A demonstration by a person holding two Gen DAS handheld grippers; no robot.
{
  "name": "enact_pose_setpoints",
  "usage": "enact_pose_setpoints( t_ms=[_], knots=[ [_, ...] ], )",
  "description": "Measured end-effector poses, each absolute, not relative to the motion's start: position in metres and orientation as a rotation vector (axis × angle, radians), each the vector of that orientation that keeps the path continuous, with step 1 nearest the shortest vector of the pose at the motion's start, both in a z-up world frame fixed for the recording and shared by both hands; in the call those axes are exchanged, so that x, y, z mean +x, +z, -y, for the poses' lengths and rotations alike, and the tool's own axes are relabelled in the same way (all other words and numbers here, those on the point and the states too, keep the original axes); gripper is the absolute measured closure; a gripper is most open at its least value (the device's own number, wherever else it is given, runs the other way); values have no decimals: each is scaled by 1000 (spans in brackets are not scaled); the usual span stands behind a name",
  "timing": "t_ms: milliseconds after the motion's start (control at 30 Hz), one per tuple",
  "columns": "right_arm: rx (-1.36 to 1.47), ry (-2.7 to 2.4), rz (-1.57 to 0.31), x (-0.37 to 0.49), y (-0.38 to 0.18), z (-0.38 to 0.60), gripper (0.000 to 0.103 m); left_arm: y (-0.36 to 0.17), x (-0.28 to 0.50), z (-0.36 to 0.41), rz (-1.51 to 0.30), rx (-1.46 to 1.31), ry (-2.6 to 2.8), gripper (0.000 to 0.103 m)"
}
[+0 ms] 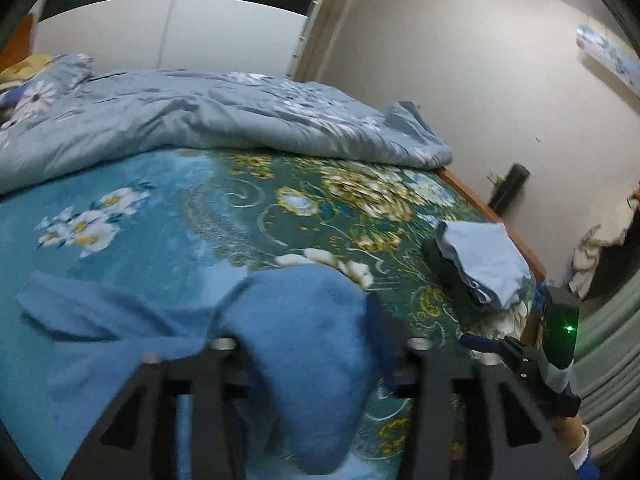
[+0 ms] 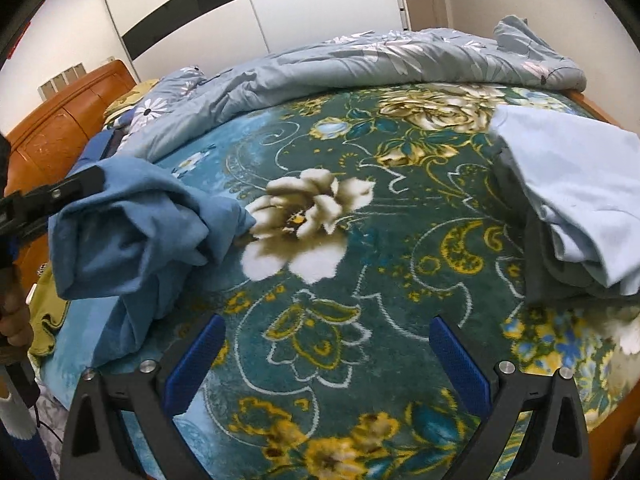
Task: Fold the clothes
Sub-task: 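Drag the blue sweatshirt off the yellow sweater with the left gripper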
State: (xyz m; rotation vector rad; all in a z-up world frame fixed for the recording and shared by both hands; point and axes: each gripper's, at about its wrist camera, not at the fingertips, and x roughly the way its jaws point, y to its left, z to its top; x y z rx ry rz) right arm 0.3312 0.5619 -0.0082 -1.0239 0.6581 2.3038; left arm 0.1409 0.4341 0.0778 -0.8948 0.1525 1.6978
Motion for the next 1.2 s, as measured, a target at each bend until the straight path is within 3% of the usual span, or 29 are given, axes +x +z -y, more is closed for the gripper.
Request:
enact_pose_setpoints(
  t_ms=[133,300,667,933,1200],
  knots=[
    [-1040,2323,-653,320,-12,-556,0,71,117,-401,-64,-923,1742,29],
    [-1066,2388,-649,299,-16,-541,0,49,98,-356,3,-975,1767,21],
    [-1100,2564,-581,224,-10,-497,0,0,64,-291,187,-1116,1784,20],
    [-1115,2594,-168,187,5,-477,3,5,57,-285,261,-1064,1725,21],
    [-1103,2682,-136,188,22,-480,9,-2,69,-296,261,-1051,1634,21]
  ],
)
